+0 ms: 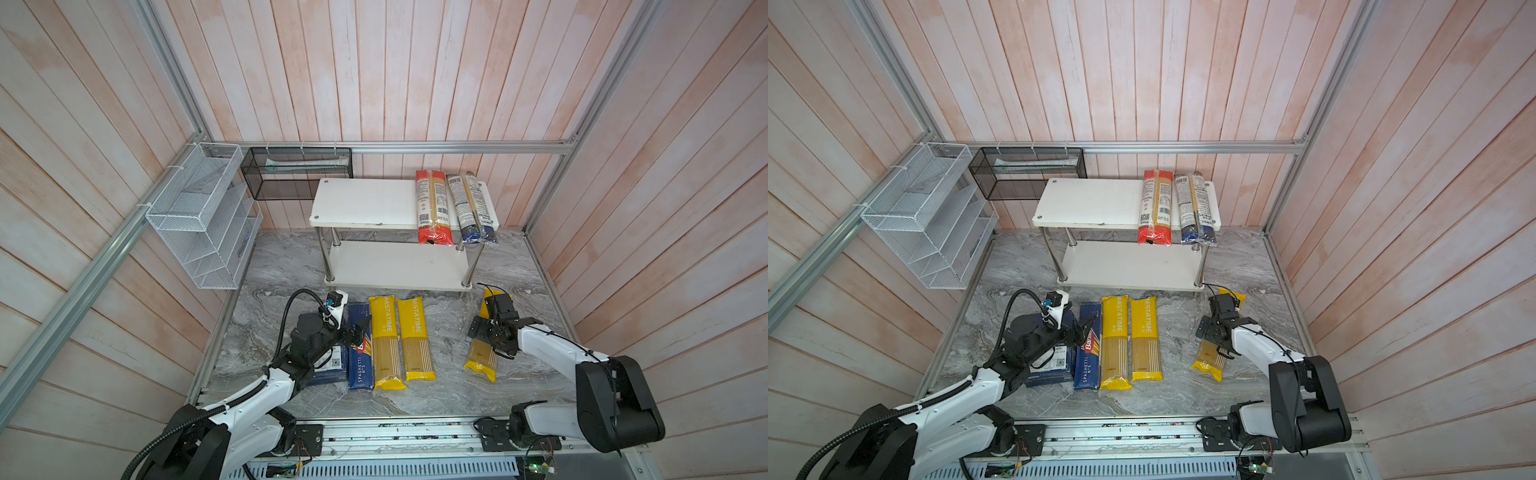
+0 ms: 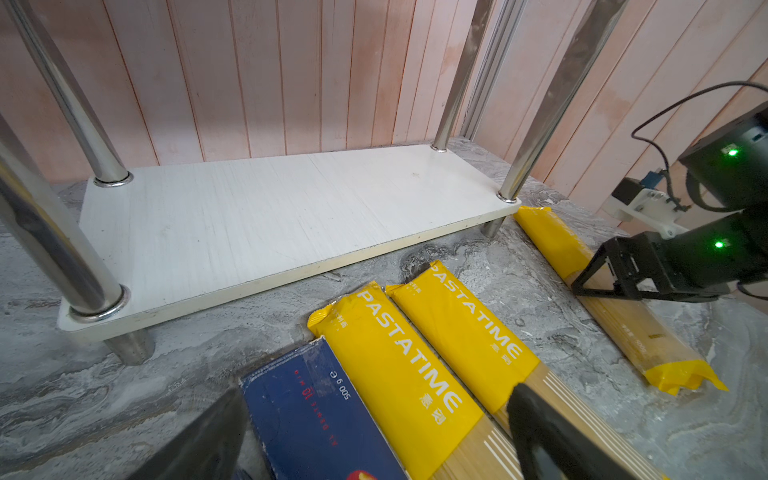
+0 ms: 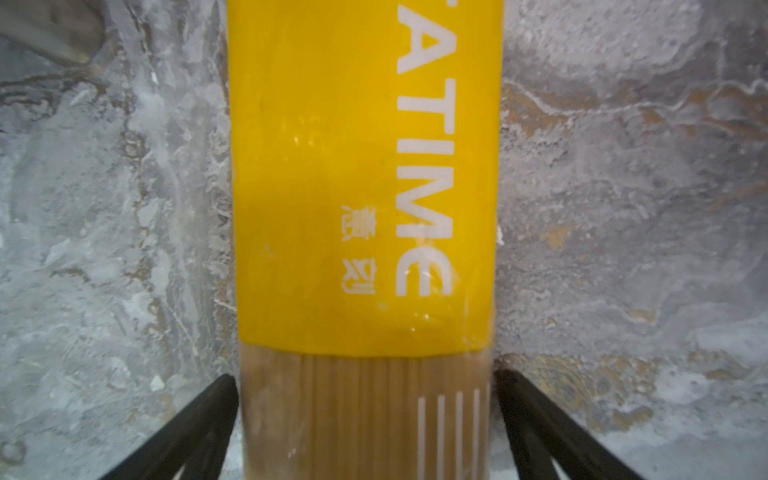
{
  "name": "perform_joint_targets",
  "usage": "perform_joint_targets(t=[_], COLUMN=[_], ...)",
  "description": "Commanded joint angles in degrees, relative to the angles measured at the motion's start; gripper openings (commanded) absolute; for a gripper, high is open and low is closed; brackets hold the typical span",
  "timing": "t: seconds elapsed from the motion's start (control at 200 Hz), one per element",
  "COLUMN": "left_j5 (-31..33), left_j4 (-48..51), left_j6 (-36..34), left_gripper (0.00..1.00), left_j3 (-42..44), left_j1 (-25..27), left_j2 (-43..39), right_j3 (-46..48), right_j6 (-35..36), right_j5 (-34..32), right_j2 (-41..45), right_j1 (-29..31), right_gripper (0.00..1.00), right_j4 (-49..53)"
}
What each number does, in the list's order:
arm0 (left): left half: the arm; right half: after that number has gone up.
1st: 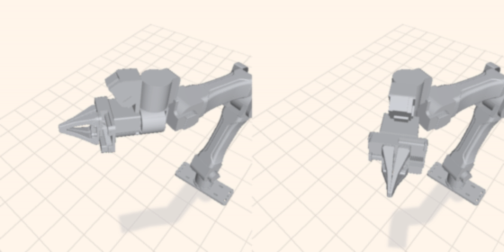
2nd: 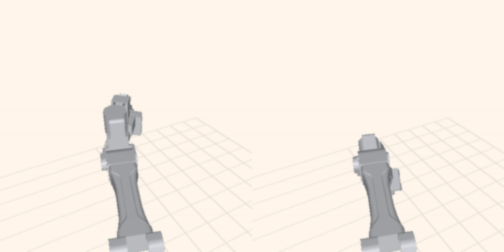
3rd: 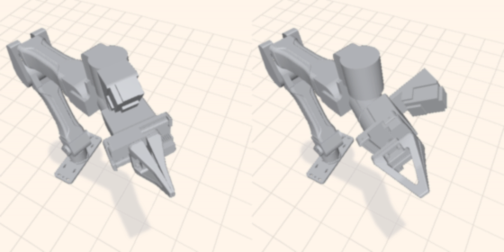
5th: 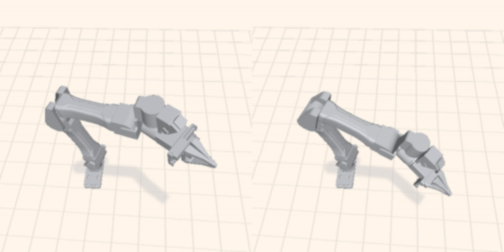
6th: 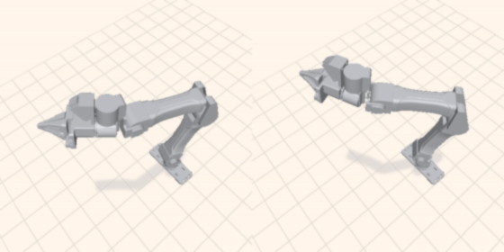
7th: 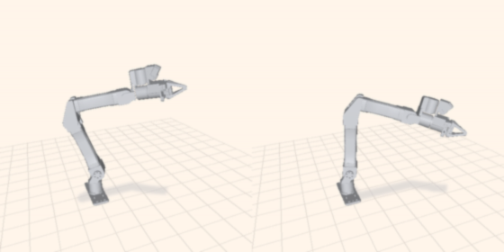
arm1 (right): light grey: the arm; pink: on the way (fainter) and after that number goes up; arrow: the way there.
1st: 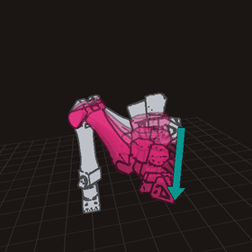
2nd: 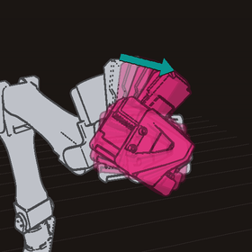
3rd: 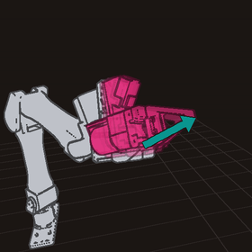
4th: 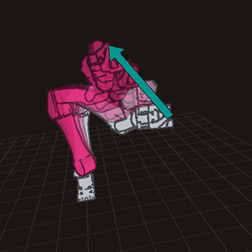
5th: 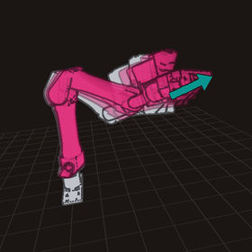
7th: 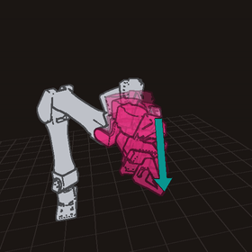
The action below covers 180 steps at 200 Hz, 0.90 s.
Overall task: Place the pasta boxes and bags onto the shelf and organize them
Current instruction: 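Drag the yellow pack toward the robot, turning it with the right gripper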
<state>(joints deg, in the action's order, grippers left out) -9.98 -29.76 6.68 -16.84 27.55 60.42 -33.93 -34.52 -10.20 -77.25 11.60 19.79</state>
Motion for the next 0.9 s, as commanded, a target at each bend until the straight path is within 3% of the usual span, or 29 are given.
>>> perform_joint_targets(t=[0.0, 0.895], left_j5=[0.6, 0.6], left_j4=[-0.5, -0.6], left_j6=[-0.2, -0.3], left_gripper=[1.0, 1.0], left_j3=[-0.4, -0.3], left_j1=[0.3, 0.3], left_j2=[-0.5, -0.7], right_j3=[-1.5, -3.2], right_j6=[-0.2, 2.8], right_j5=[-3.5, -1.1], right_j2=[-1.4, -6.2], right_j1=[0.0, -1.9], right_gripper=[0.98, 0.95], right_j4=[-0.1, -0.7])
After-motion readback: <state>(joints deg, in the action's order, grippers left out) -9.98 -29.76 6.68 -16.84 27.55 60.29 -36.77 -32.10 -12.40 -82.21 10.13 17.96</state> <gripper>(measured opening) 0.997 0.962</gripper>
